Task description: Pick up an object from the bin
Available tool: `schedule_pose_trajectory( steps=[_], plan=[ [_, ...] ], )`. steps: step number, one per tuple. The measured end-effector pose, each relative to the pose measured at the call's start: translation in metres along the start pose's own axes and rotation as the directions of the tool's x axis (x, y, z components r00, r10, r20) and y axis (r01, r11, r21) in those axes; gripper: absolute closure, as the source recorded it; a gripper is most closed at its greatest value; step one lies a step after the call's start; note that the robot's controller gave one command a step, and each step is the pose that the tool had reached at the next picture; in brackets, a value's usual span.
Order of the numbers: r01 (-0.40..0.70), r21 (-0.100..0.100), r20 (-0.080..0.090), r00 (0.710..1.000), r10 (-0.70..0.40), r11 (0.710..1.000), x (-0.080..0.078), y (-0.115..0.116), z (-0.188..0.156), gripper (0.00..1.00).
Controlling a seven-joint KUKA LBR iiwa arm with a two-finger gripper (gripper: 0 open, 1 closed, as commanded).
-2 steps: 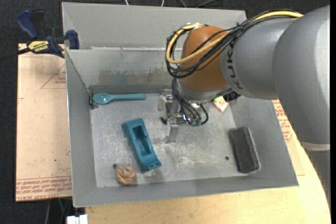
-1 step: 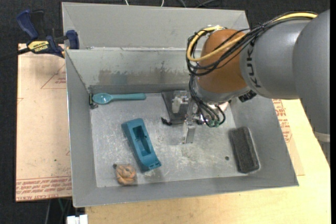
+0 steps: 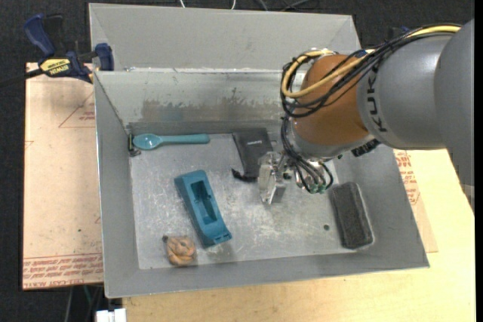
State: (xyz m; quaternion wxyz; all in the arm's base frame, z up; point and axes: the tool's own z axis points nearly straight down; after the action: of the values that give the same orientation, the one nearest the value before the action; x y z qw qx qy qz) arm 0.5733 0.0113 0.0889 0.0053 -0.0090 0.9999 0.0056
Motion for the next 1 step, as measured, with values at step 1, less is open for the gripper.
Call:
schedule_pose_trajectory(
  steps=[1],
  plan=[
    [0.0, 0.0, 0.0, 1.0, 0.0, 1.0, 0.0, 0.0, 0.0, 0.0]
  ],
)
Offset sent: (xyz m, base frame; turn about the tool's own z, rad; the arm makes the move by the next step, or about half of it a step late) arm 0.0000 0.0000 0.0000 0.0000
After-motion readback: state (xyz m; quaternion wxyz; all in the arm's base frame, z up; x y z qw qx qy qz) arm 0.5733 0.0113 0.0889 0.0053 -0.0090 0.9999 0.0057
